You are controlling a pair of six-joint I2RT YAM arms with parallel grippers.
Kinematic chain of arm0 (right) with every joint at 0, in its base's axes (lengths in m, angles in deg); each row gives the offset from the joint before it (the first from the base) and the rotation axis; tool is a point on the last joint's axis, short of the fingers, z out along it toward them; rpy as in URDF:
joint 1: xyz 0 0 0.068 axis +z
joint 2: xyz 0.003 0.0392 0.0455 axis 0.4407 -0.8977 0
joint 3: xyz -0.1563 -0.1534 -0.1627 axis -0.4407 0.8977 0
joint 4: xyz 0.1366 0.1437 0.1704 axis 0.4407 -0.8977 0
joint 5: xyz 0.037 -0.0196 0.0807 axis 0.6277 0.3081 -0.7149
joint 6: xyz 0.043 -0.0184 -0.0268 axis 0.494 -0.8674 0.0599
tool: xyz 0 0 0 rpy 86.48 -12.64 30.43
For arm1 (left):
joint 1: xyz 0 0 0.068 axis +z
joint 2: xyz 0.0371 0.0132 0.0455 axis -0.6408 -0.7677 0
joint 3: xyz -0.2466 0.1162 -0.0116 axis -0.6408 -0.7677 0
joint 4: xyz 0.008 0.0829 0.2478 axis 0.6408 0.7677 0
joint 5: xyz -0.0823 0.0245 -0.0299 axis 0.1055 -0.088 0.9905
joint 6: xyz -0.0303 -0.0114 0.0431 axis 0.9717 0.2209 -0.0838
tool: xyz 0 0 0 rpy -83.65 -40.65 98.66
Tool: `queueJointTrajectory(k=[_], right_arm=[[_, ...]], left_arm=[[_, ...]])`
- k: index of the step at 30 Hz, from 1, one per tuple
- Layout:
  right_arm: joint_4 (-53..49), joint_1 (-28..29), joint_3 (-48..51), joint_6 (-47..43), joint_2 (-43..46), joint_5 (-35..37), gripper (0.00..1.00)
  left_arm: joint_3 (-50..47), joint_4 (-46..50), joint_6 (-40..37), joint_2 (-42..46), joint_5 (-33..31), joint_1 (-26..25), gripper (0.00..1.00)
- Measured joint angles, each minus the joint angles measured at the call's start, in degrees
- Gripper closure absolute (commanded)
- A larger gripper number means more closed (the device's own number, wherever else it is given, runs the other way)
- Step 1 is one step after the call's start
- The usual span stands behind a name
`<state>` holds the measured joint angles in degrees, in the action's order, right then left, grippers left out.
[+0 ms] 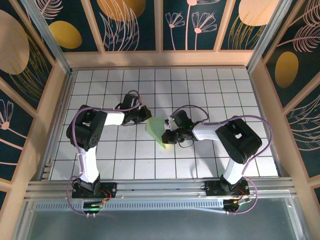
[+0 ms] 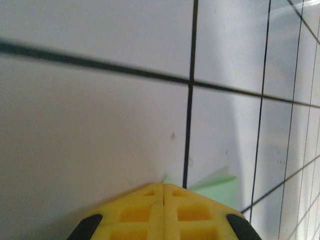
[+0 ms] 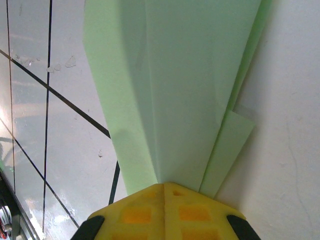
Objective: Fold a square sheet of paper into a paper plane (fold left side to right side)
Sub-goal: Fourth fold the wing at the center of the table.
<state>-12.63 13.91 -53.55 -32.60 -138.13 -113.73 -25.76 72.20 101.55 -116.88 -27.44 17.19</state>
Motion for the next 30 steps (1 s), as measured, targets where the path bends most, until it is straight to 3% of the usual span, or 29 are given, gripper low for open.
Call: queueJointTrajectory(k=[10,16,22,30], right_arm=[[-1.0,-0.8,-0.2,-0.4,0.0,-1.0,1.0],[-2.5,-1.6,-0.5,-1.6,0.0,-1.9,1.0],[-3.9,-2.4,-0.7,-3.0,0.0,-2.7,1.0],[-4.1,-2.6,-0.7,-3.0,0.0,-2.9,1.0]], left_arm=[[3.4,-0.5,-2.6,-1.9,-5.6,4.2,0.95],[-9.7,-2.5,-3.3,8.8,-5.4,4.1,0.96],[-15.6,-6.5,-2.4,17.1,-1.1,-2.6,0.96],[-12.3,-12.6,0.3,10.1,3.0,-7.8,0.97]])
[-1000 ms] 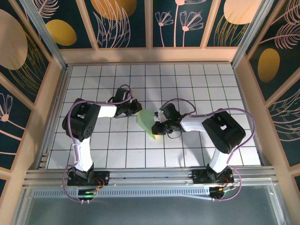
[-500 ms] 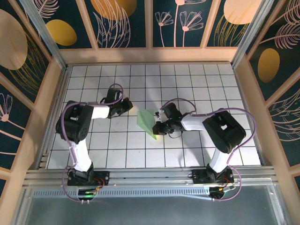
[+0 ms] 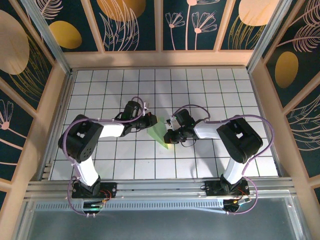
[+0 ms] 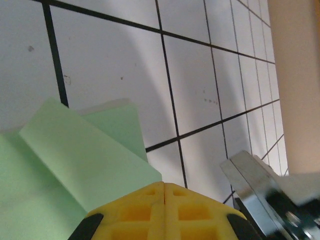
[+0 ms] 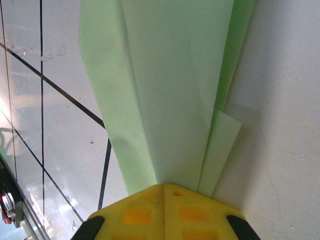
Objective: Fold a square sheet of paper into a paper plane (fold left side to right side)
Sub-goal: Fourth fold the wing at the center of the table.
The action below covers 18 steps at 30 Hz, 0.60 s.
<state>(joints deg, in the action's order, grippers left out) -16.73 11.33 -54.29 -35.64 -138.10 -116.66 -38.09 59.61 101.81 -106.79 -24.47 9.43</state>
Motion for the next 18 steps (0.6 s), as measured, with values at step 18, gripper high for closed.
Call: queueJointTrajectory(k=[18], right_arm=[[-1.3,-0.2,-0.4,0.0,0.4,0.1,1.0]], left_arm=[[4.1,0.3,-1.4,-7.9,-3.8,-0.8,1.0]])
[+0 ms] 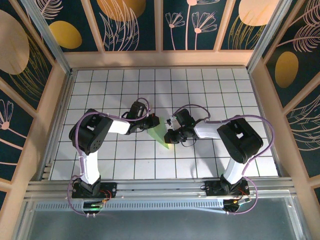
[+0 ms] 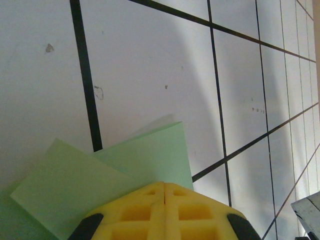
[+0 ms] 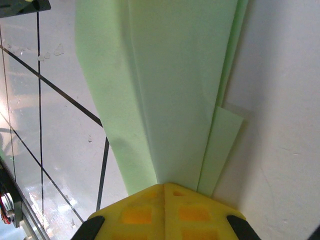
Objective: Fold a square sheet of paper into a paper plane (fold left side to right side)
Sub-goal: Fourth fold the wing at the center of the table.
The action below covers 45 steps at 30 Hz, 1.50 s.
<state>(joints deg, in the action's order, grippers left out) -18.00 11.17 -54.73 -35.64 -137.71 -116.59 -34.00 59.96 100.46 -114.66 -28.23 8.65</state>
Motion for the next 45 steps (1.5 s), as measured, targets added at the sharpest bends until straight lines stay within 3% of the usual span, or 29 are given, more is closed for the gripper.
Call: queueJointTrajectory(k=[7,14,28,45], right_arm=[[-4.1,-1.0,-0.6,1.4,4.5,-1.6,1.0],[-1.0,-0.8,-2.6,4.4,6.1,-3.9,1.0],[5.3,1.0,-7.1,7.9,-4.7,-1.5,1.0],[5.5,1.7,-8.5,8.0,-8.0,2.6,1.0]], left_arm=[[-0.2,-0.5,0.0,0.0,-0.6,-0.1,1.0],[-0.2,-0.6,0.0,0.0,-0.8,-0.1,1.0],[-0.3,-0.8,0.0,0.0,-0.9,-0.1,1.0],[0.0,0.0,0.0,0.0,-2.3,-0.4,1.0]])
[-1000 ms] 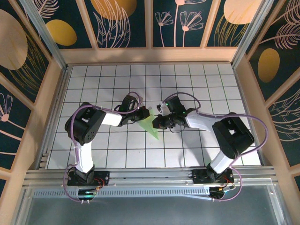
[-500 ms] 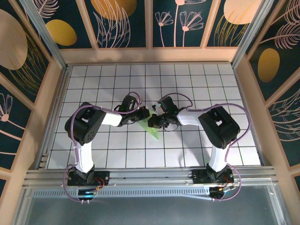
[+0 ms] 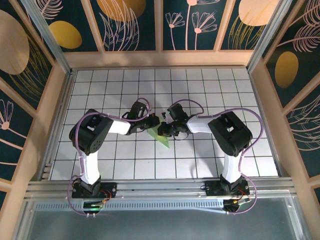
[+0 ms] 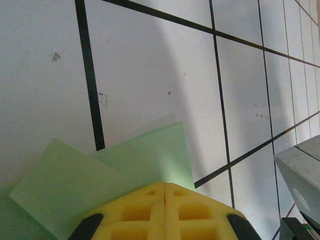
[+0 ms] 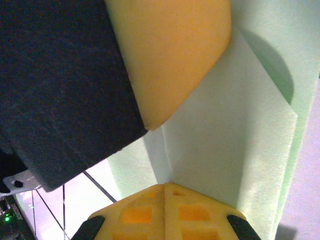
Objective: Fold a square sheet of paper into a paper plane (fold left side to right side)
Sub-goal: Fourth fold the wing at the center of the table.
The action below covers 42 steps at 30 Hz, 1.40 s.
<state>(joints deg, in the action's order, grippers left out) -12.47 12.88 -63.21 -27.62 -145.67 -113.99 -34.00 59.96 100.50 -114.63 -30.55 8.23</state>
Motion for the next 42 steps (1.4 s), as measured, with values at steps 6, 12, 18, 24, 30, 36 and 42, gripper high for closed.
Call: queueJointTrajectory(k=[6,12,18,24,30,36,42], right_arm=[[0.5,0.4,1.9,0.0,1.6,0.9,1.0],[-0.5,0.6,3.6,0.0,3.4,1.3,1.0],[-0.6,0.9,5.1,0.0,4.6,1.9,1.0],[-0.6,0.9,6.4,0.0,5.8,1.9,1.0],[-1.0,1.1,7.9,0.0,7.2,2.0,1.0],[-1.7,1.2,8.9,0.0,8.2,2.1,1.0],[-2.2,1.5,9.4,0.0,8.9,2.6,1.0]], left_arm=[[0.3,0.7,0.2,0.0,-0.1,0.0,1.0],[0.5,1.2,0.2,0.0,-0.4,-0.1,1.0],[0.6,1.2,0.2,0.0,-0.5,-0.1,1.0],[0.7,1.4,0.2,0.0,-0.5,-0.1,1.0],[0.9,1.9,0.2,0.0,-0.9,-0.2,1.0],[1.0,2.2,0.2,0.0,-1.0,-0.3,1.0],[1.1,2.4,0.2,0.0,-1.0,-0.3,1.0]])
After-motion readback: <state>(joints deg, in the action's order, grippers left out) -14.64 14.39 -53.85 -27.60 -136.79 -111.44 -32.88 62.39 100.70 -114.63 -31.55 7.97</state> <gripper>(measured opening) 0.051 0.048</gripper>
